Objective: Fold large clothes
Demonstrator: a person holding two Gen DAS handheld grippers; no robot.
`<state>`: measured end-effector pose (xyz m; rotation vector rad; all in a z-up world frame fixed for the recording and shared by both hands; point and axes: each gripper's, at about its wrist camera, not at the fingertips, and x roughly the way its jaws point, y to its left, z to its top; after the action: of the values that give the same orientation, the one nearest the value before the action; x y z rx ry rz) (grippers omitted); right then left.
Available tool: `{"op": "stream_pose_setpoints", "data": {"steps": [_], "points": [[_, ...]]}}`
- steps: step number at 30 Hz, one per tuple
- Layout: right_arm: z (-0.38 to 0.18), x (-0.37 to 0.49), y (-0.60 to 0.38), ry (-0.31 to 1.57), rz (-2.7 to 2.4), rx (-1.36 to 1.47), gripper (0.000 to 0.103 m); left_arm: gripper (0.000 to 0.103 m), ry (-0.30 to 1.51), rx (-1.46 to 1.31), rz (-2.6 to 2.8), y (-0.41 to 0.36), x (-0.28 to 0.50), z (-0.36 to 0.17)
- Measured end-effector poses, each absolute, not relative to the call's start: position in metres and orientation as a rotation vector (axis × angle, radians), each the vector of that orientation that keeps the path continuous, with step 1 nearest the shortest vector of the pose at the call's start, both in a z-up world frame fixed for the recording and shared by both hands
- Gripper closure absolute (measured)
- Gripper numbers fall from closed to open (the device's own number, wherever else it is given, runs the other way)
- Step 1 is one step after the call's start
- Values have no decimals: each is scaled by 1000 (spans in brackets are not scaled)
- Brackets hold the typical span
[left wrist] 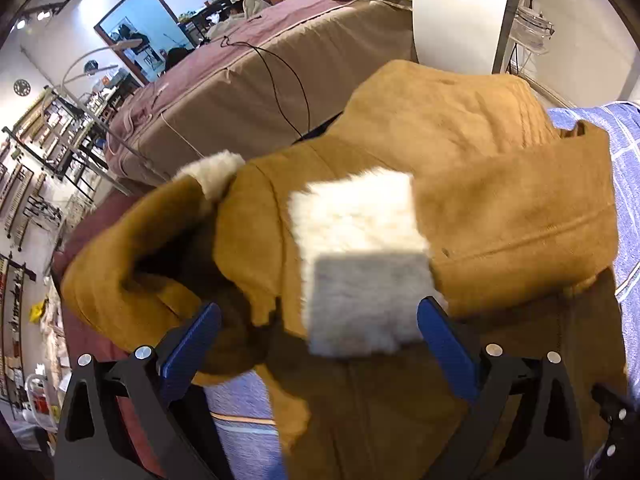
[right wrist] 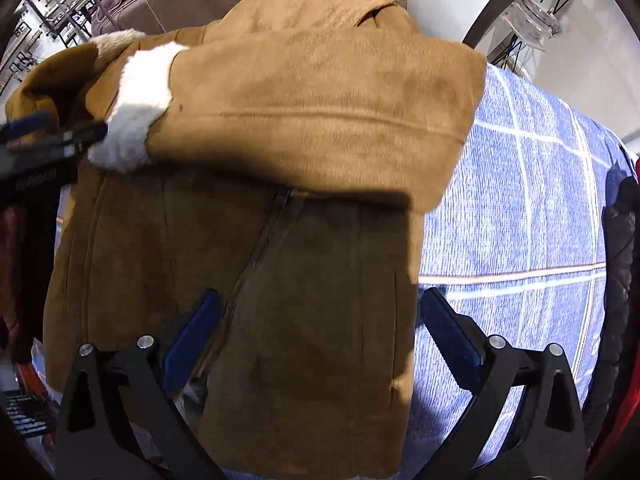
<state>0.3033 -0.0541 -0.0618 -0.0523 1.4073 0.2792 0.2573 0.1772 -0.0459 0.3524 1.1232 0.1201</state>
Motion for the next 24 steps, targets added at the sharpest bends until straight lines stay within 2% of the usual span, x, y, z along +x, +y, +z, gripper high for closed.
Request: {"op": "stream_pose_setpoints", "data": {"steps": [4, 8, 9, 14, 15, 16, 18, 24], "points": [[-56, 279, -66, 1431, 289, -30, 5, 6, 1114, 370, 169, 200, 303, -19], [-47, 275, -83, 1436, 267, 30, 5, 9, 1253, 356, 219, 230, 367, -25], [-45, 274, -87, 1438, 259, 52, 5, 17, 1297, 364, 245, 236, 378, -32], [-41, 273, -103, 1451, 221, 135, 5, 32, 1508, 371, 345, 270, 408, -71], [-40, 273, -106, 1448, 214, 141, 5, 39, 1526, 391, 372, 277, 408, -77], [-39, 271, -108, 1446, 209, 146, 5, 44, 1535, 413, 396, 282, 407, -81], [-40, 270, -107, 1445, 203, 151, 5, 64, 1531, 419, 422, 289, 404, -85], [-46, 275, -114, 1461, 189, 168, 5, 84, 1435, 248, 379, 306, 390, -55]]}}
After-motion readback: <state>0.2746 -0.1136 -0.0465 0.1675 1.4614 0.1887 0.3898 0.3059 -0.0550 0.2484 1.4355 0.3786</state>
